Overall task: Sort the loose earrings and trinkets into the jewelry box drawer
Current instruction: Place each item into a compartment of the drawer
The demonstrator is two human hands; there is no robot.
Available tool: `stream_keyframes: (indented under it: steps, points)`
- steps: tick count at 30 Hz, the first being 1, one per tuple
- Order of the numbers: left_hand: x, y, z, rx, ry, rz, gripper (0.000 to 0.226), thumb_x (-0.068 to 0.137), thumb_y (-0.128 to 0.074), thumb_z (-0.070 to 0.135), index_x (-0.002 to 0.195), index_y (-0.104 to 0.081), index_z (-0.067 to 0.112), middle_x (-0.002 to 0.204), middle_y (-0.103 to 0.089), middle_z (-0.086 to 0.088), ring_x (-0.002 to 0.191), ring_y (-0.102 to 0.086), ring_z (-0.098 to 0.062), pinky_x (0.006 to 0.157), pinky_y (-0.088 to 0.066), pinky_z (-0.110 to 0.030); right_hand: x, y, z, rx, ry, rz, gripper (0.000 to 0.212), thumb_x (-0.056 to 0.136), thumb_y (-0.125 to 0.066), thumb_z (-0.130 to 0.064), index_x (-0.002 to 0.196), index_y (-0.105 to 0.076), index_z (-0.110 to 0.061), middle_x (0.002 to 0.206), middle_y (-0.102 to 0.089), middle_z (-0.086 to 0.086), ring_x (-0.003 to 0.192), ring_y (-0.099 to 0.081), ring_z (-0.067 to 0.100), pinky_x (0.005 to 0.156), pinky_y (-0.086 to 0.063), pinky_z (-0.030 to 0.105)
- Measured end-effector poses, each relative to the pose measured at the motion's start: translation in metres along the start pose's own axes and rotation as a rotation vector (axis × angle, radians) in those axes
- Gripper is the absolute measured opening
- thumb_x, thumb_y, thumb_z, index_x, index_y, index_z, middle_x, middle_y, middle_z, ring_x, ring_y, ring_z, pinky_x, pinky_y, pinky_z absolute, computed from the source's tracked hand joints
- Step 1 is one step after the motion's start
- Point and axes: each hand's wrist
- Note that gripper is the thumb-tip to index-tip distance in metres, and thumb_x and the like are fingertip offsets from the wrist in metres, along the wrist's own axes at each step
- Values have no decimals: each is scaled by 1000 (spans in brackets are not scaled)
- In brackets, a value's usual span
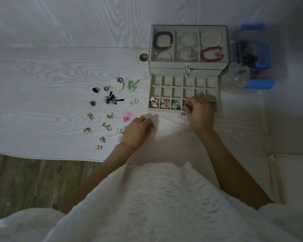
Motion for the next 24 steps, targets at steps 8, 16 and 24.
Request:
stream_keyframes:
  steps: [8,16,24]
  points:
    - [46,12,42,-116,-139,143,11,86,-61,12,96,-65,11,88,-63,-8,77,-61,-25,62,-47,-30,-22,6,17,-84,25,139,12,81,-61,-14,90,-66,-7,94,-64,10,90,-55,31,78,-35,31]
    - [108,-2,83,-54,-195,25,14,82,-63,12,94,-71,8,87,-65,-16,82,-61,-35,67,-50,-39,-28,10,20,-86,13,43,14,81,-62,-10,94,-65,-8,96,-64,9,92,-55,29,76,-39,33]
    - [108,-6,78,-67,-229,2,19,81,-61,10,99,-67,6,91,-67,-16,78,-64,-36,64,-52,-42,-29,10,20,-80,15,11,17,81,-62,-9,98,-64,-8,100,-63,9,96,-55,30,78,-41,35]
Point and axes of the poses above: each hand's wrist, its own x-axis towards the middle knuckle, its own y-axis out of the back of the hand, z = x × y
